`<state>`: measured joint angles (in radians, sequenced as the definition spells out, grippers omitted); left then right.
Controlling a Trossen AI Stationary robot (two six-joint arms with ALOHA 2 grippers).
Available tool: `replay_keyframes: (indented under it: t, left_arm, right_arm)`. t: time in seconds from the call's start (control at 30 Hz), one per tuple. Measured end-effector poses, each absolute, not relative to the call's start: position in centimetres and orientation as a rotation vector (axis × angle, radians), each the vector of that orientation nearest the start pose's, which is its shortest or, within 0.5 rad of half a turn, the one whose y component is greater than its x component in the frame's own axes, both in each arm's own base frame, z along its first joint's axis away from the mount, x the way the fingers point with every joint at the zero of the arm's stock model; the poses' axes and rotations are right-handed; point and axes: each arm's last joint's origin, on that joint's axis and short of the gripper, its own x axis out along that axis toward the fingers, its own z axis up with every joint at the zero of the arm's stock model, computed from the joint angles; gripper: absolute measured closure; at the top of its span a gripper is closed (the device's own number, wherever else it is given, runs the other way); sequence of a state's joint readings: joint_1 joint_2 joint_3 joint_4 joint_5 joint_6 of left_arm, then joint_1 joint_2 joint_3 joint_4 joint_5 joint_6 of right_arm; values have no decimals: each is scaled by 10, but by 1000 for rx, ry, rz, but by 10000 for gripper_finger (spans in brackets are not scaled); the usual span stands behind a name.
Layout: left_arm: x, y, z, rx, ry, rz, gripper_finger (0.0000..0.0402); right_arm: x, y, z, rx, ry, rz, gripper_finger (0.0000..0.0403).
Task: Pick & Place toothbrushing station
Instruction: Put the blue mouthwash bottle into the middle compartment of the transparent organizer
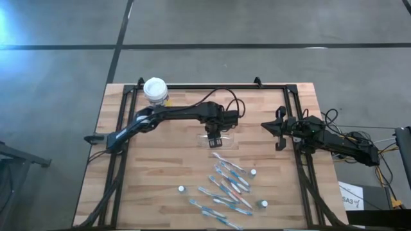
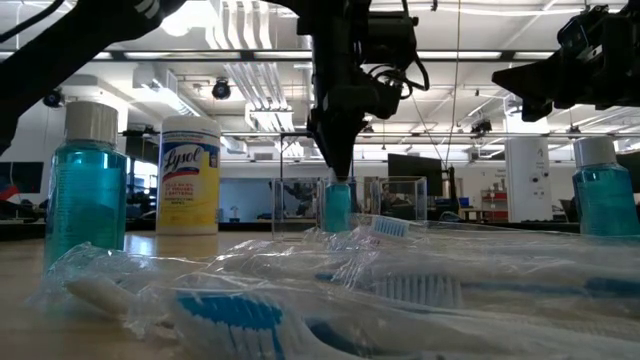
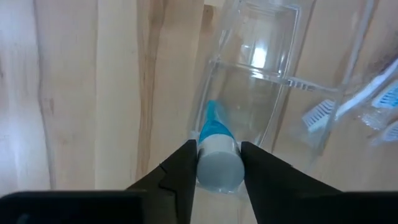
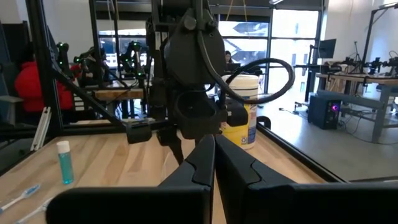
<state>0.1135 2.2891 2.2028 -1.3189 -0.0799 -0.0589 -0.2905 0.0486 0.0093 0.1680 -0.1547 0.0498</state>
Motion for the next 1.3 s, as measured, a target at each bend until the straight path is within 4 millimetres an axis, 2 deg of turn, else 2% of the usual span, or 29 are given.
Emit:
replay_keyframes:
  t: [0.33, 0.67, 0.97, 1.07, 1.13, 1.3]
  left_arm:
    - [457, 54, 245, -55, 1398, 187, 237]
    - [454, 54, 253, -60, 1381, 192, 199]
    - [446, 53, 257, -72, 1428, 201, 193]
    - [437, 52, 273, -94, 1425, 220, 193]
    - [428, 50, 292, -106, 1384, 229, 193]
    - [393, 34, 357, -86, 1224, 209, 194]
  right_arm:
    - [96, -24, 179, 24, -128, -132, 394]
    - [96, -24, 179, 25, -126, -132, 394]
    - [96, -24, 179, 25, -124, -132, 394]
    - [96, -24, 178, 25, -122, -132, 394]
    - [96, -24, 178, 25, -122, -132, 394]
    - [96, -24, 178, 22, -122, -132, 394]
